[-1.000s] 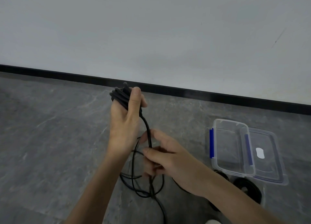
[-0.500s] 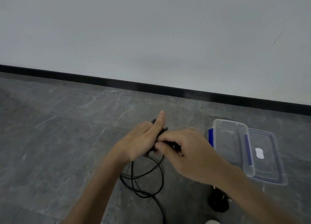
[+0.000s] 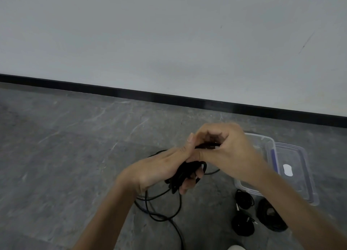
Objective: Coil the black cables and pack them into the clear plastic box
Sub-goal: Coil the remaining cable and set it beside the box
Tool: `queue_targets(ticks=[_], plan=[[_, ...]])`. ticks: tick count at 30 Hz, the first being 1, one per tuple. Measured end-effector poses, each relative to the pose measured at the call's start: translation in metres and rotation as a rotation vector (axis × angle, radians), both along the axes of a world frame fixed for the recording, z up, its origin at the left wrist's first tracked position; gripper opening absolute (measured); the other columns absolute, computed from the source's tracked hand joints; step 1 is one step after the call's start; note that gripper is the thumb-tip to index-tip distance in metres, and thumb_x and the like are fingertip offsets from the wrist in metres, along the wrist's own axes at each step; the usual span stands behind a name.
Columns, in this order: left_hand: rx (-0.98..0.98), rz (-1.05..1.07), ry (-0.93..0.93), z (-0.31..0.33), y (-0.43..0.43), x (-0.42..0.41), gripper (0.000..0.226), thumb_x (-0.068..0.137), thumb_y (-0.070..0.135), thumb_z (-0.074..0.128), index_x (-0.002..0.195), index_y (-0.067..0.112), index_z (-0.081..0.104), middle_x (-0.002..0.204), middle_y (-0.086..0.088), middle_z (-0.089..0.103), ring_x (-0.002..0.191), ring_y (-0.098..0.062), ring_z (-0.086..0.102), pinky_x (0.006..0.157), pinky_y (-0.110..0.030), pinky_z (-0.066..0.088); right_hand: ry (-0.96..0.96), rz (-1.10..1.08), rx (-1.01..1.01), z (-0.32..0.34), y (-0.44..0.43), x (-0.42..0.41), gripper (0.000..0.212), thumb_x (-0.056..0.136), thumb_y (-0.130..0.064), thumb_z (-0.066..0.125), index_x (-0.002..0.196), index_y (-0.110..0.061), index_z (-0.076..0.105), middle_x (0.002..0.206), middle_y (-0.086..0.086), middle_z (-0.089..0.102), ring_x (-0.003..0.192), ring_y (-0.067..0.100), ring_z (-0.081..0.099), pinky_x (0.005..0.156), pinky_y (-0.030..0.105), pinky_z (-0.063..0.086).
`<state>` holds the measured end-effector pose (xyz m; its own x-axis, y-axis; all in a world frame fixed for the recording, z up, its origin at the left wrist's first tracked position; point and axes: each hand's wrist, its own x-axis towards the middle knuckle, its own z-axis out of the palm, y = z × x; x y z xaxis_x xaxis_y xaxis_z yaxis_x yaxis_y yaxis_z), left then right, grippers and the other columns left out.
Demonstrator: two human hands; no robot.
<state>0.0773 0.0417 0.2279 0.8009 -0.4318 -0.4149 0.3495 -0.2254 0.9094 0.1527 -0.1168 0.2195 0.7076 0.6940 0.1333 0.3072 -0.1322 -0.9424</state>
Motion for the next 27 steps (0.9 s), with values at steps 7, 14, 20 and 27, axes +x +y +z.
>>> queue_targets(ticks=[7,14,20,27], plan=[[-0.114,0.011,0.092,0.004,0.002,-0.001,0.082,0.089,0.071,0.013,0.087,0.006,0.062,0.057,0.004,0.057,0.053,-0.011,0.053,0.058,-0.018,0.044,0.062,0.062,0.066,-0.006,-0.001,0.007,0.014,0.076,-0.02,0.07,0.085,-0.011,0.074,0.081,-0.004,0.073,0.08,0.01,0.069,0.075,0.02,0.052],[-0.097,0.067,0.018,0.008,0.003,0.0,0.074,0.098,0.06,0.013,0.075,0.007,0.06,0.05,0.002,0.049,0.046,-0.01,0.048,0.055,-0.019,0.043,0.066,0.057,-0.024,-0.014,-0.005,0.013,0.019,0.084,-0.026,0.061,0.093,-0.015,0.074,0.085,-0.007,0.074,0.083,0.01,0.07,0.078,0.026,0.055],[-0.206,0.089,0.045,0.008,0.005,0.001,0.057,0.096,0.052,0.021,0.063,0.017,0.053,0.044,0.005,0.038,0.039,-0.009,0.037,0.049,-0.018,0.039,0.083,0.102,-0.095,-0.019,-0.002,0.009,0.033,0.095,-0.04,0.049,0.105,-0.018,0.071,0.097,-0.006,0.074,0.095,0.008,0.068,0.085,0.025,0.053],[-0.487,0.295,-0.045,0.01,0.011,0.002,0.054,0.092,0.048,0.023,0.058,0.019,0.053,0.039,0.009,0.034,0.035,-0.007,0.035,0.047,-0.014,0.039,0.148,0.049,-0.167,-0.024,0.006,0.003,0.047,0.096,-0.049,0.034,0.095,-0.014,0.066,0.093,0.01,0.068,0.092,0.024,0.064,0.084,0.037,0.052]])
